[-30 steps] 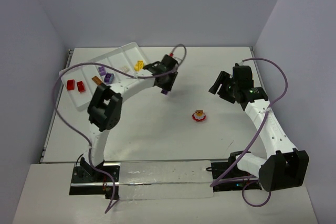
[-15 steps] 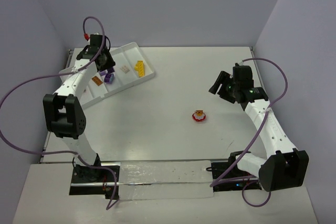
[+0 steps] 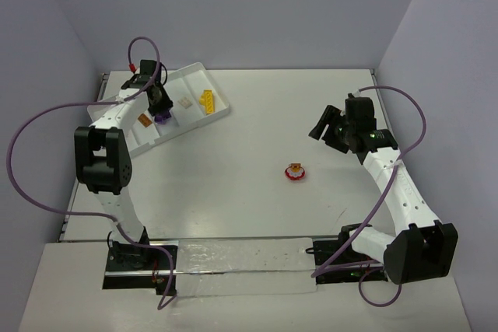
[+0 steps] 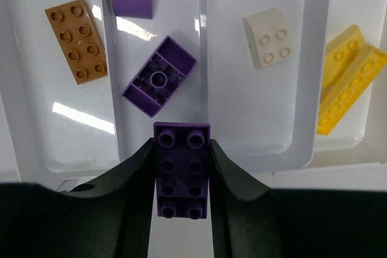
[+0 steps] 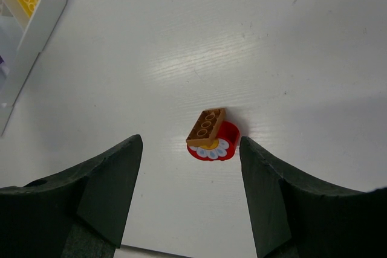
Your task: Sort the legos into containers by color
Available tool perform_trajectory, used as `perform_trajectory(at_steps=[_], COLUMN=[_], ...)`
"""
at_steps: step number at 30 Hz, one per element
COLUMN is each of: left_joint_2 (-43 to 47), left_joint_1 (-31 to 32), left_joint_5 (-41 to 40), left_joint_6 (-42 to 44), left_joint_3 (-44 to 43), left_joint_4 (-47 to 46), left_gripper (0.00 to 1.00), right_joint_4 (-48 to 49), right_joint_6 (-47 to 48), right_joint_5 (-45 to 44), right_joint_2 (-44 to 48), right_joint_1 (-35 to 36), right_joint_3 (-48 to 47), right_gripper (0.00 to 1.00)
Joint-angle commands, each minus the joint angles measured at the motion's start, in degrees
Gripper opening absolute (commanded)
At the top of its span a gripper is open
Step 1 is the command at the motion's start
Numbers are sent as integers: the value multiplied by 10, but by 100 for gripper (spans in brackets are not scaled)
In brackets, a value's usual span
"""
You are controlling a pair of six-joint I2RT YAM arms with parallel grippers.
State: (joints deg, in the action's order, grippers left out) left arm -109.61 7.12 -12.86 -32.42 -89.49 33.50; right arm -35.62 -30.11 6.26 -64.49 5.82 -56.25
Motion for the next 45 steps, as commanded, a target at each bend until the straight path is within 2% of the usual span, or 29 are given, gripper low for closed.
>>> perform_trajectory(at_steps=[1, 3, 5, 8, 15, 22, 28, 30, 35, 39, 45], left_joint_2=[-4, -7, -11, -15, 33, 60, 51, 45, 37, 41, 46], left_joint_1=[-4, -4, -4, -4, 20, 206, 323, 344, 345, 336, 318], left_joint_5=[-6, -7, -9, -17, -39, 2, 99, 120, 133, 136, 137], left_joint_6=[-9, -8, -5, -1, 30, 134, 134, 117, 74, 65, 59], left_joint_3=[9, 11, 9, -5, -13, 8, 5, 7, 32, 38, 44], left_joint_4=[-28, -32, -32, -24, -19, -16, -11, -23, -48, -50, -46], left_gripper=[43, 69, 80, 91, 90, 84, 82, 81, 80, 80, 80], right_joint_4=[11, 12, 13, 13, 13, 13, 7, -1, -41, -37, -78], right_joint_6=[9, 8, 8, 8, 5, 10, 23, 35, 82, 78, 105], right_joint_5=[4, 5, 7, 7, 4, -1, 17, 32, 40, 11, -111], right_joint_2=[12, 11, 10, 12, 14, 12, 7, -3, -53, -73, -159], right_joint_1=[-5, -5, -5, -5, -5, -5, -5, -1, 27, 85, 167], right_joint_3=[-6, -6, -6, -5, -2, 0, 25, 30, 37, 27, -37], right_gripper=[73, 73, 73, 73, 73, 73, 73, 72, 72, 73, 73])
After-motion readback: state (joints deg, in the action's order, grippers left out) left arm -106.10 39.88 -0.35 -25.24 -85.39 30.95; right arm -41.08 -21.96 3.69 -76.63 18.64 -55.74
